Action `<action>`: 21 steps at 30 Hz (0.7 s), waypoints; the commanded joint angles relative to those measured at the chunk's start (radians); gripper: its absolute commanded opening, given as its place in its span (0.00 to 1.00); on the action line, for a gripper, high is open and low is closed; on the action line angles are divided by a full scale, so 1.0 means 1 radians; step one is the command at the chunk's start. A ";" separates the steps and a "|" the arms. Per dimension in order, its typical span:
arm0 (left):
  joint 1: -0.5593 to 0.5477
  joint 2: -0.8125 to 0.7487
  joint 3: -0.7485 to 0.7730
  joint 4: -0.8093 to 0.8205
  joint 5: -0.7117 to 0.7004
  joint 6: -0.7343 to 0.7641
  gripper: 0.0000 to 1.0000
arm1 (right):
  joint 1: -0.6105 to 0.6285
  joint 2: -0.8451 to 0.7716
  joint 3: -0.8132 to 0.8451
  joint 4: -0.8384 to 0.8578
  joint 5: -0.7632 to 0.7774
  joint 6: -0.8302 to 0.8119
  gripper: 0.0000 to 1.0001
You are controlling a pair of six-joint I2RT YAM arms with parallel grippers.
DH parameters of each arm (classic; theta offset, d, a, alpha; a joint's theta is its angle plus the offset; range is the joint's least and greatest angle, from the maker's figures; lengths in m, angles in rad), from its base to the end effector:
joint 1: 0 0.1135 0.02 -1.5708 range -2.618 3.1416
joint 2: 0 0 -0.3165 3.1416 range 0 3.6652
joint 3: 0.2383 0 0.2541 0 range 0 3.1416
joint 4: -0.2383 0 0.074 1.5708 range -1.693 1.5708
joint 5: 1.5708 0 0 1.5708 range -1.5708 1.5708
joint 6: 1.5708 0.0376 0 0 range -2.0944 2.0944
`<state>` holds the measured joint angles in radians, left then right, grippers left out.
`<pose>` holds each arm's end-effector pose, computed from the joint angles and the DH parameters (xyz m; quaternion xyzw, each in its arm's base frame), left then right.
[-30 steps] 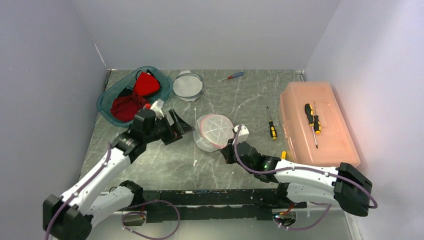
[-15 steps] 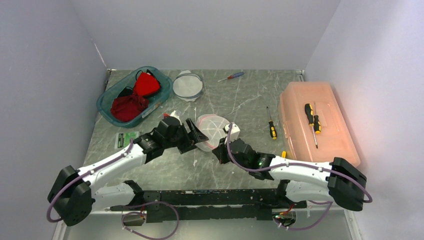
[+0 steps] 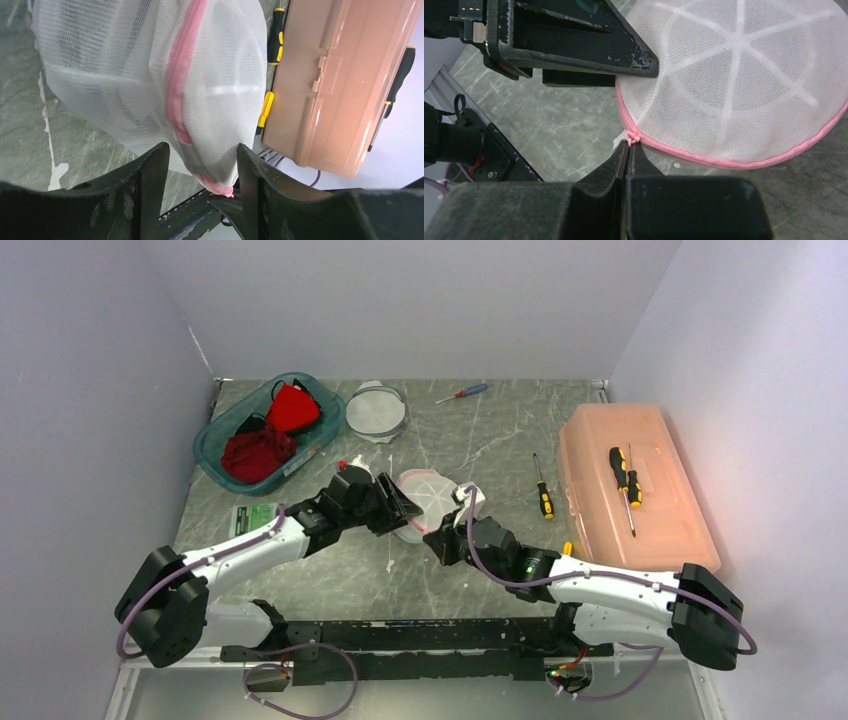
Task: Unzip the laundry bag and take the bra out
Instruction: Unzip the laundry bag at the center of the board.
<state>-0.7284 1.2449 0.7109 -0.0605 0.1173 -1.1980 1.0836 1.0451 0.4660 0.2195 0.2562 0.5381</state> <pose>0.1866 -0.1724 0.2769 -0.1784 0.8639 -0.4139 0.2248 0.1039 0.1758 0.2635 -0.1496 0.8049 0.3369 0.4651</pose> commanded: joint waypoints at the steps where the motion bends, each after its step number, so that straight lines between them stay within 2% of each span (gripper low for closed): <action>1: -0.016 0.030 0.036 0.100 0.013 -0.012 0.53 | 0.004 -0.024 -0.010 0.043 0.003 -0.016 0.00; 7: -0.019 0.028 0.034 0.097 0.001 -0.002 0.23 | 0.005 -0.020 -0.012 0.018 0.024 -0.014 0.00; 13: -0.020 0.025 0.028 0.095 -0.001 0.001 0.03 | 0.006 -0.038 -0.016 -0.006 0.043 -0.013 0.00; 21: -0.018 -0.025 0.012 0.085 -0.014 0.034 0.03 | 0.001 -0.052 -0.013 -0.155 0.151 0.006 0.00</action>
<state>-0.7479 1.2709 0.7166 0.0147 0.1188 -1.2018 1.0836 1.0134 0.4496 0.1532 0.3126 0.5404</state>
